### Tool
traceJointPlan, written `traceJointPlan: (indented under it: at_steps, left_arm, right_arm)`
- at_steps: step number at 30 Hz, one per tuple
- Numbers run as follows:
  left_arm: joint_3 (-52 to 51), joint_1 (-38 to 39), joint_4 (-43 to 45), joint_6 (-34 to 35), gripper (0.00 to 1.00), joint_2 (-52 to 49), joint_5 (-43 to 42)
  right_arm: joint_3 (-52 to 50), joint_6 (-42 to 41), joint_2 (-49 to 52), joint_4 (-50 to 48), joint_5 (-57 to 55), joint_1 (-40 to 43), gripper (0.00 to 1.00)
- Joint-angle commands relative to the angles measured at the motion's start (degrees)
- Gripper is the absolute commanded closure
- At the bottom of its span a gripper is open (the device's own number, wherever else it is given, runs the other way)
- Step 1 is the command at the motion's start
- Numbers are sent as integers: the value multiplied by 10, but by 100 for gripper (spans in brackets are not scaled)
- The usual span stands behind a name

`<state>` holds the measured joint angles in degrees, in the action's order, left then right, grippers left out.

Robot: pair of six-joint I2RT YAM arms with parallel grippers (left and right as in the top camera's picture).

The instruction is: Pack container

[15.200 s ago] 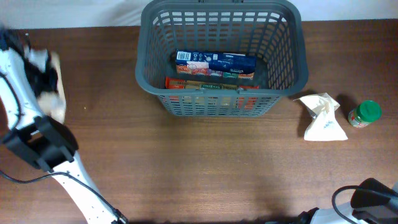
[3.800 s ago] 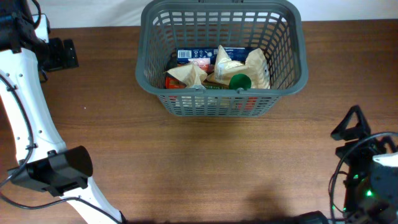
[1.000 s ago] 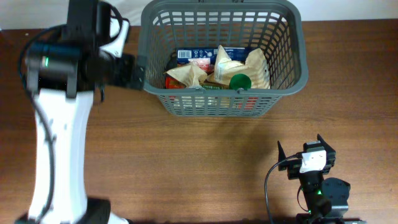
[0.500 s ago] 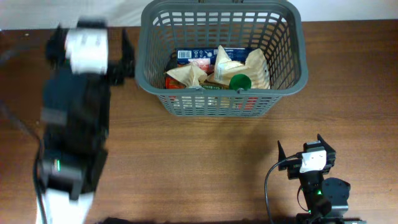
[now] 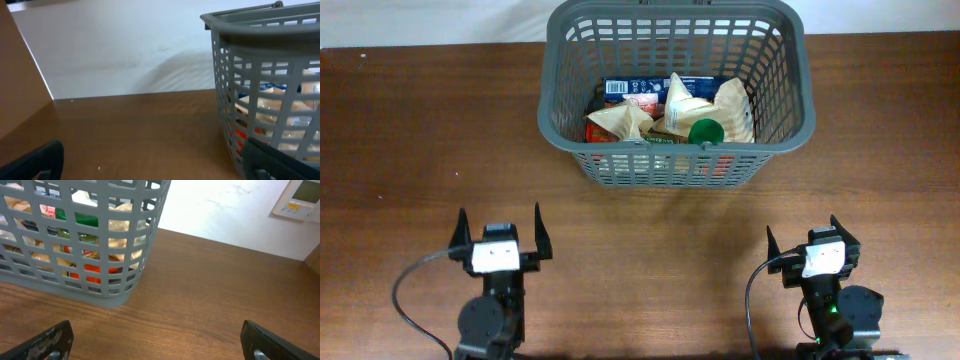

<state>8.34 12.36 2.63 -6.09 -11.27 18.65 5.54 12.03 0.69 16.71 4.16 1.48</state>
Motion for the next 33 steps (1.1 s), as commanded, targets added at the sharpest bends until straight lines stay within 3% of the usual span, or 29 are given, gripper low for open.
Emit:
traceJointPlan:
  at_steps: [1,4,12,33]
  left_arm:
    - [-48,-2,-32,9,1,66,-11]
    - [-79,-2,-59,9,1,112,-32]
    - [-78,-5,-62,9,1,110,-65]
    - [-78,-5,-62,9,1,109,-64]
  right_arm:
    - [-3,0,-5,2,-1,4,1]
    - [-3,0,-5,2,-1,4,1]
    - [-3,0,-5,2,-1,4,1]
    - [-3,0,-5,2,-1,4,1]
